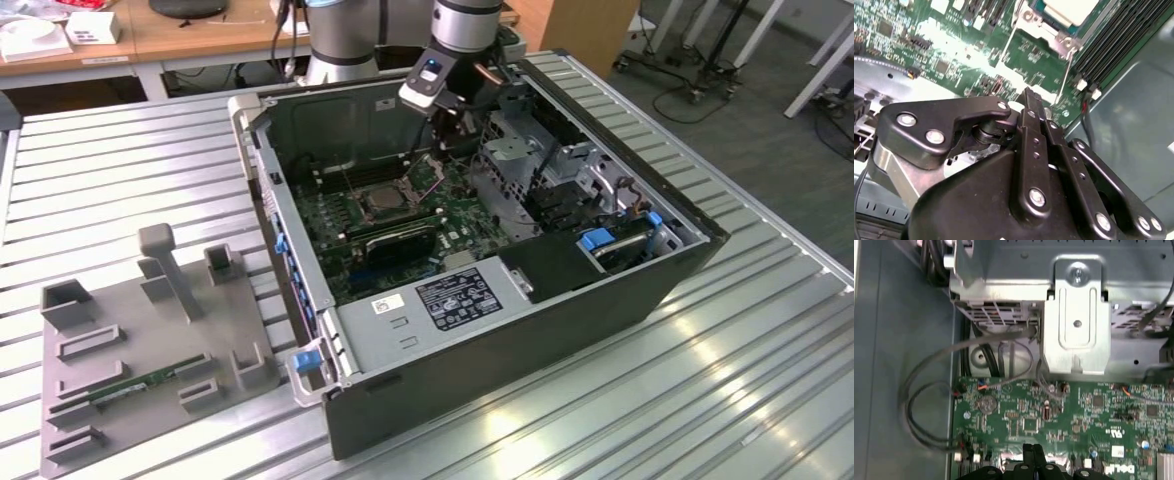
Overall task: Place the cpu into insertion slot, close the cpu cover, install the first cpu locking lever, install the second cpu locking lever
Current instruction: 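Close the cpu cover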
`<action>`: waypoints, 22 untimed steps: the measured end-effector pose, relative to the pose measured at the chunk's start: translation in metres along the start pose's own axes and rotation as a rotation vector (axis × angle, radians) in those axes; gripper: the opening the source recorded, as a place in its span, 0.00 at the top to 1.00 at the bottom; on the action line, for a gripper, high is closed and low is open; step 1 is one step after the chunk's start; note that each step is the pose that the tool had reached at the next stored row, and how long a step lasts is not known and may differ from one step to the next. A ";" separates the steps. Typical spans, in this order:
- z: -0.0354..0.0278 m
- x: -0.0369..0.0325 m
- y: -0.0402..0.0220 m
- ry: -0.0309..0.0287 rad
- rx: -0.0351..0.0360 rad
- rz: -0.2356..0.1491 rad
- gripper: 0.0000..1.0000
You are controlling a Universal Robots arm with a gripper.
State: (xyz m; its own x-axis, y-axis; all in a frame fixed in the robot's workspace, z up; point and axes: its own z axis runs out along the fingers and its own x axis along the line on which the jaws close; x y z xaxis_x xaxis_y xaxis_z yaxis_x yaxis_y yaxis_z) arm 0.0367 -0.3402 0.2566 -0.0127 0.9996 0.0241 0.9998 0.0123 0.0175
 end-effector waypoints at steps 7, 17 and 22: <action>0.0005 -0.0001 0.0095 0.0000 0.0000 0.000 0.89; 0.0118 -0.0004 0.0101 -0.0001 0.0001 0.000 0.89; 0.0167 -0.0005 0.0102 0.0000 0.0000 0.000 0.89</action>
State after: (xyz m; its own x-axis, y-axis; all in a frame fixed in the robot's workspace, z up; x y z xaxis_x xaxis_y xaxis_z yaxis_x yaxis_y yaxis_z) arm 0.0471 -0.3402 0.2400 -0.0127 0.9996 0.0241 0.9998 0.0123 0.0175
